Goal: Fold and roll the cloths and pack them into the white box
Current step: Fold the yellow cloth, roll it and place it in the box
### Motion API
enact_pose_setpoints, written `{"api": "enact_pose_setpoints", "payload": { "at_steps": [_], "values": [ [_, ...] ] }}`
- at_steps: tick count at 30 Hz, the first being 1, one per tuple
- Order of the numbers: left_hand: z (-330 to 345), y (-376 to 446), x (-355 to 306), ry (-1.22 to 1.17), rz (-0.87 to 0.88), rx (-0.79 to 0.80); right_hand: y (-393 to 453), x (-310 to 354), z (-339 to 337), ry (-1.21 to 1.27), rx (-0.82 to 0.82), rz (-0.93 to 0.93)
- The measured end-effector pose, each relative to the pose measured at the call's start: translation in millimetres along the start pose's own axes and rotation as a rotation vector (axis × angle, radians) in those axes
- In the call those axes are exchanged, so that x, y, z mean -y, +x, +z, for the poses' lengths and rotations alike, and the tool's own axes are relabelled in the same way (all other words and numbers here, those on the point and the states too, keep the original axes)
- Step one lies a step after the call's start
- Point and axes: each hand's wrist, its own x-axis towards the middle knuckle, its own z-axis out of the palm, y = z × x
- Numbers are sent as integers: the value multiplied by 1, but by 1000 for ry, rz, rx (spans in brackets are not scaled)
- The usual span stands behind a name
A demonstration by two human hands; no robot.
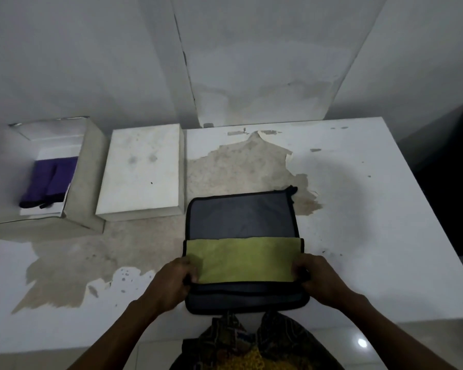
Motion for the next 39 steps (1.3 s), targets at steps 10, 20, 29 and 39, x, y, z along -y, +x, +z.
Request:
{"api": "enact_pose_setpoints", "payload": {
  "at_steps": [10, 20, 29, 39],
  "values": [
    [13, -10, 1, 97, -21, 1, -5, -8, 10, -185, 85, -41],
    [1, -3, -10, -33, -83, -189, 0, 10, 2, -22, -149, 78],
    [-7, 43, 1, -161, -334, -284, 41, 0, 2, 36, -292, 404],
    [-8, 35, 3, -555, -615, -480, 41, -8, 3, 106, -394, 431]
  ]
}}
